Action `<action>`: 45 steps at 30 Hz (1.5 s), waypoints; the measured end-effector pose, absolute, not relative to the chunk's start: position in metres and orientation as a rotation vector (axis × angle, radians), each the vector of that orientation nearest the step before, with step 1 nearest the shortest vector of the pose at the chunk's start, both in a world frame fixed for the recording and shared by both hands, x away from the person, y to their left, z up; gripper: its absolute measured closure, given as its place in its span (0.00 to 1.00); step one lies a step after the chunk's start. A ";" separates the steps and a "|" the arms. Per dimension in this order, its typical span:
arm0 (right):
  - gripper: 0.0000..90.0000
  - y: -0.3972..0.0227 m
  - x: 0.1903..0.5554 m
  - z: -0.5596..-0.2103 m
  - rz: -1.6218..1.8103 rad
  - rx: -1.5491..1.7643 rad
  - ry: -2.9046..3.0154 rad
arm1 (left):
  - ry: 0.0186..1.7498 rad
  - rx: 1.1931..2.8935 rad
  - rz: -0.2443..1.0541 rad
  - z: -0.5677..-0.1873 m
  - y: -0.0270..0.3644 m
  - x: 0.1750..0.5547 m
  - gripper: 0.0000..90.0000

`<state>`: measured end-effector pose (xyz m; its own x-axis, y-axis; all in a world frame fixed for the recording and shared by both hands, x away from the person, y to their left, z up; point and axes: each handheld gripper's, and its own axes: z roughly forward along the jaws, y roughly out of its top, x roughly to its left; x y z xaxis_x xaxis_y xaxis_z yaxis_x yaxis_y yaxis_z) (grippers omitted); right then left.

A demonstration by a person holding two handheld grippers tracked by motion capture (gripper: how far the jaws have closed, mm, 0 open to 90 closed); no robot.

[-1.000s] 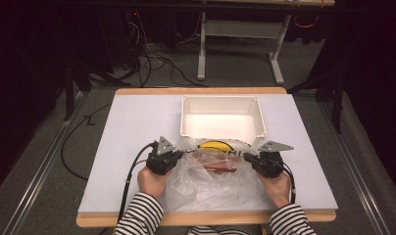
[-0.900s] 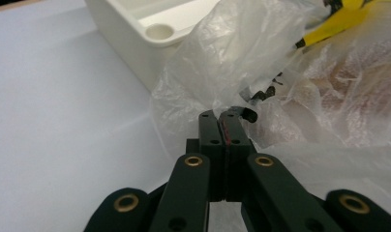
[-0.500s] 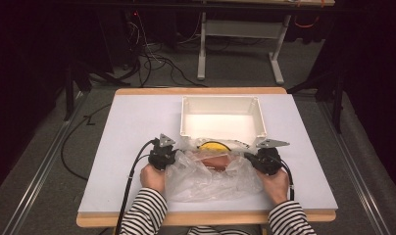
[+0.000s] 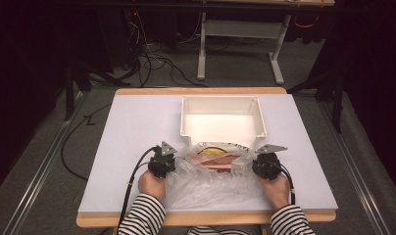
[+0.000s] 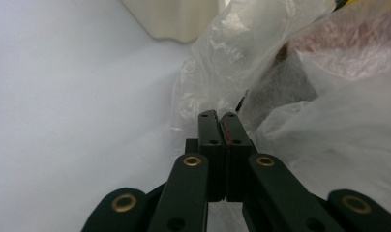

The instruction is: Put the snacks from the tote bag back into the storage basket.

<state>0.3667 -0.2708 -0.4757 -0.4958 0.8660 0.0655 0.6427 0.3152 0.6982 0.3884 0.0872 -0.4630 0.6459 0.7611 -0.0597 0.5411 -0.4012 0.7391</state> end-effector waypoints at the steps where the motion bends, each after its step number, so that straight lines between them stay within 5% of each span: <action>1: 1.00 -0.271 0.366 -0.476 0.979 1.357 2.262 | 1.007 2.088 0.366 -0.460 0.089 0.387 0.94; 14: 1.00 -0.269 0.366 -0.477 0.972 1.330 2.258 | 0.940 1.909 0.423 -0.404 0.102 0.340 0.52; 28: 1.00 -0.267 0.365 -0.477 0.966 1.326 2.252 | 0.978 2.086 0.419 -0.442 0.066 0.326 0.40; 34: 1.00 -0.267 0.364 -0.477 0.963 1.318 2.253 | 1.035 2.105 0.430 -0.455 0.066 0.336 0.54; 41: 1.00 -0.267 0.364 -0.477 0.960 1.304 2.257 | 1.023 2.147 0.396 -0.461 0.072 0.340 0.97; 45: 1.00 -0.268 0.364 -0.478 0.961 1.295 2.260 | 1.029 2.156 0.387 -0.456 0.081 0.341 0.99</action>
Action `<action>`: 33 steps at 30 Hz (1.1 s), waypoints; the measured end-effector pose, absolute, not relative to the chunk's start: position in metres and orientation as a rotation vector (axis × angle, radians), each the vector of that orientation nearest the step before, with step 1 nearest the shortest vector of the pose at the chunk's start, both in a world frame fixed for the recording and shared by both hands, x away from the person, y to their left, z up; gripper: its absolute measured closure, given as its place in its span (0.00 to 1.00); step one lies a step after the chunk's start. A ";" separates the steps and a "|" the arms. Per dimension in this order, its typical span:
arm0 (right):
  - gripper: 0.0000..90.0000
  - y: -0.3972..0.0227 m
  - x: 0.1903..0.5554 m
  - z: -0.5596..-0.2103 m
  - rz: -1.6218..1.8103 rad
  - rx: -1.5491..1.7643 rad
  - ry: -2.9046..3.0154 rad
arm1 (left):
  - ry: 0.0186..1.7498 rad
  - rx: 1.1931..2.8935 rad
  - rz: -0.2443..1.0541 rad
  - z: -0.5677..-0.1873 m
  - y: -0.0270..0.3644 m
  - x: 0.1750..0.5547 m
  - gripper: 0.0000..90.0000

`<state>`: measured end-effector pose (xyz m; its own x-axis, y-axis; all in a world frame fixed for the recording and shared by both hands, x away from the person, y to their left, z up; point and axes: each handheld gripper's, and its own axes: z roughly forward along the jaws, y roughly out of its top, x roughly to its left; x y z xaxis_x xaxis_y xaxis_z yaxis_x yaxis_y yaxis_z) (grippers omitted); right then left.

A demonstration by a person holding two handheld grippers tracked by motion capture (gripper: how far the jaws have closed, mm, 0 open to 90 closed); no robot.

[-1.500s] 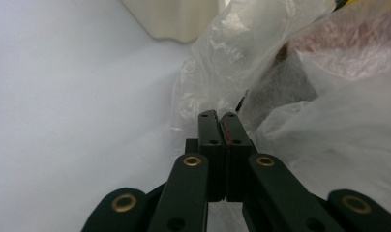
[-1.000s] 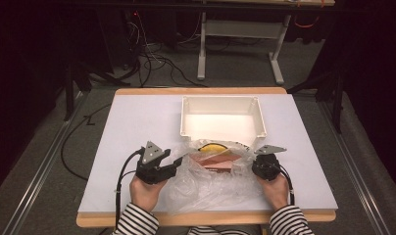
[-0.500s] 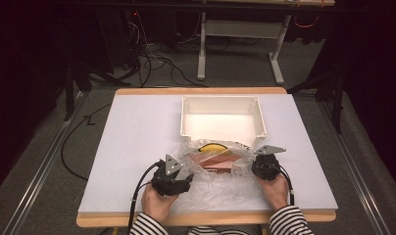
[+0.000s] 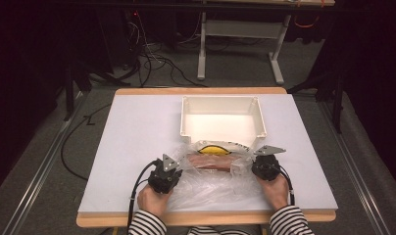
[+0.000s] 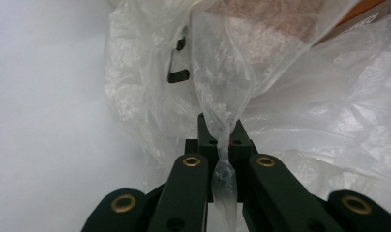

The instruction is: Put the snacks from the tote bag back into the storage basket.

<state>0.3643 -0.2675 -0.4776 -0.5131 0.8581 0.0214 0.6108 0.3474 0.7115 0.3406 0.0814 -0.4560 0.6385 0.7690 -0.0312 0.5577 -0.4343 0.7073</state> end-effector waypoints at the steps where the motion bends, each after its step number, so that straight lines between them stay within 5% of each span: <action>1: 1.00 -0.268 0.364 -0.478 0.961 1.293 2.260 | 1.035 2.156 0.387 -0.455 0.086 0.341 1.00; 10: 0.97 -0.268 0.364 -0.478 0.962 1.287 2.258 | 1.046 2.198 0.390 -0.466 0.087 0.347 0.97; 14: 0.81 -0.273 0.360 -0.474 1.017 1.311 2.237 | 1.024 2.171 0.379 -0.464 0.087 0.344 0.77; 21: 0.71 -0.280 0.339 -0.446 1.073 1.237 2.184 | 0.971 2.111 0.396 -0.450 0.086 0.336 0.52; 33: 0.63 -0.280 0.314 -0.403 1.217 1.151 2.128 | 0.993 1.981 0.383 -0.430 0.081 0.343 0.47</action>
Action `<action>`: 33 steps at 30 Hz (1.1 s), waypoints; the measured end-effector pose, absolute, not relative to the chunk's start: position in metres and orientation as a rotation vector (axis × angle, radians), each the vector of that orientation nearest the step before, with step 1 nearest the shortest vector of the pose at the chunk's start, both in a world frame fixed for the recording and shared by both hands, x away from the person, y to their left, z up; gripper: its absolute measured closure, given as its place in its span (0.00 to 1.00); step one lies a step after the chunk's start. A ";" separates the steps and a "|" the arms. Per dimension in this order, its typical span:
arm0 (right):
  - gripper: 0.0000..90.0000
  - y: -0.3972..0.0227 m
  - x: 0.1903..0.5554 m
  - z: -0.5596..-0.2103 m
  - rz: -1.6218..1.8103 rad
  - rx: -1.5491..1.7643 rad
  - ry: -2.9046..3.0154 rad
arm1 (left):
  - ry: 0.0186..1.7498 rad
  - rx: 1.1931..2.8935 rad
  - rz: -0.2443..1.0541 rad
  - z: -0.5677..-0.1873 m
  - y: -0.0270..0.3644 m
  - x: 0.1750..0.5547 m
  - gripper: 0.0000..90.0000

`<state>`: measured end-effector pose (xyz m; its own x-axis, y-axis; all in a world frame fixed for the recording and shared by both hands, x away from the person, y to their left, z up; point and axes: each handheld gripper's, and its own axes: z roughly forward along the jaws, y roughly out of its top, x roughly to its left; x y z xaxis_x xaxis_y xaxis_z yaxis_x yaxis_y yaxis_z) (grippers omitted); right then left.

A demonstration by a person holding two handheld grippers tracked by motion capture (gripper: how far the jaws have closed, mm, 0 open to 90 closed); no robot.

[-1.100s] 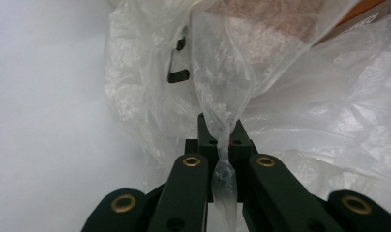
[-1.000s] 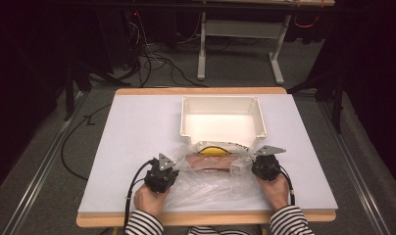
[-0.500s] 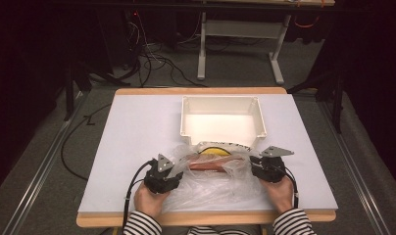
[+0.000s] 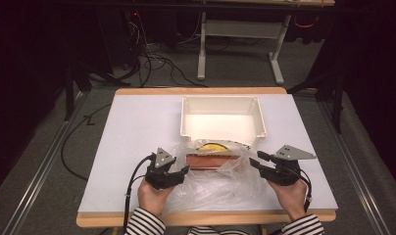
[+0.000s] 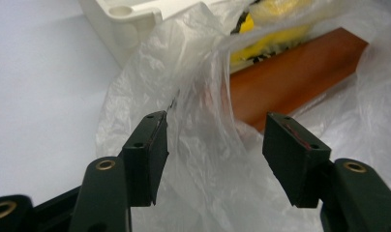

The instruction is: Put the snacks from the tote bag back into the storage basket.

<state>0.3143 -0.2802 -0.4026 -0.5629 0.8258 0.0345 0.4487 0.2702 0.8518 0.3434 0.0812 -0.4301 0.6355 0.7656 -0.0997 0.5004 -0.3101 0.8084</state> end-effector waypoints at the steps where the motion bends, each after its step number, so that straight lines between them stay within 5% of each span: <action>1: 0.61 -0.278 0.313 -0.400 1.226 1.143 2.127 | 0.995 1.982 0.384 -0.429 0.080 0.344 0.48; 17: 0.48 -0.246 0.318 -0.395 1.199 1.091 2.248 | 0.958 2.010 0.329 -0.435 0.071 0.355 0.88; 24: 0.97 -0.244 0.322 -0.416 1.118 1.076 2.355 | 0.938 2.010 0.342 -0.431 0.078 0.352 0.94; 33: 1.00 -0.262 0.320 -0.429 1.033 1.102 2.358 | 0.954 2.009 0.356 -0.433 0.087 0.353 0.96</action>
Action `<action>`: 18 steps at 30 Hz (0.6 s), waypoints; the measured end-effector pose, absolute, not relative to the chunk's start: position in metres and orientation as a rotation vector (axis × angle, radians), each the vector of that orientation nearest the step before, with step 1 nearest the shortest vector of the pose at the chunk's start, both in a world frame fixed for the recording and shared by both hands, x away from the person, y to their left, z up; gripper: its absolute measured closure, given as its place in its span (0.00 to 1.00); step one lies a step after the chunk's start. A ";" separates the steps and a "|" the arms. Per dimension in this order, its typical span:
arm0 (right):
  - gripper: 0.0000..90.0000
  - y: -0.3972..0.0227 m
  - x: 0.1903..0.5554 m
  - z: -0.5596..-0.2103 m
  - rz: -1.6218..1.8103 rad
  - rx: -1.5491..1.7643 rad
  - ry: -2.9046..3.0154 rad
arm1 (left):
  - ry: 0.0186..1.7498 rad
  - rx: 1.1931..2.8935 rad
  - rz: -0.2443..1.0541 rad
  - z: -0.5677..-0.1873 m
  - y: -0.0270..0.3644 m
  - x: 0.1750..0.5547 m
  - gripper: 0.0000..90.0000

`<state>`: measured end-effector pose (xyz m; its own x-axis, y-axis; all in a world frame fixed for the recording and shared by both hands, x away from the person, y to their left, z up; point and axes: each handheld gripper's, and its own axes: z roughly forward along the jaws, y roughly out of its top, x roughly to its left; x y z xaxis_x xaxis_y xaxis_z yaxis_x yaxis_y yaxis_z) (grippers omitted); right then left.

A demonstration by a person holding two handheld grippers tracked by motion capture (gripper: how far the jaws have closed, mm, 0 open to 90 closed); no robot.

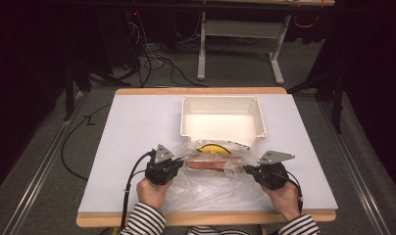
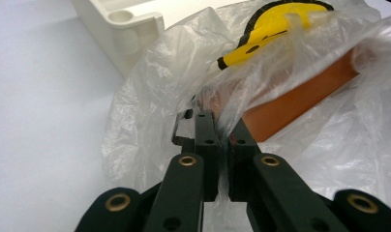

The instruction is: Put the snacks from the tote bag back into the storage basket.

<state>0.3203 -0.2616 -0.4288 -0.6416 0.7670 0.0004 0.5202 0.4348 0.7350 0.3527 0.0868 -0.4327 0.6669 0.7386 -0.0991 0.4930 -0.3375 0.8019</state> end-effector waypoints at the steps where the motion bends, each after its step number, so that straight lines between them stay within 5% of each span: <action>1: 1.00 -0.264 0.320 -0.430 1.028 1.110 2.355 | 0.956 2.011 0.361 -0.433 0.087 0.353 0.96; 18: 1.00 -0.279 0.315 -0.442 0.994 1.126 2.340 | 0.968 2.053 0.408 -0.446 0.084 0.356 0.94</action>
<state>0.3152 -0.2794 -0.4415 -0.6178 0.7861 -0.0172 0.5336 0.4352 0.7252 0.3558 0.0840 -0.4464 0.6533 0.7556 -0.0481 0.4933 -0.3765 0.7842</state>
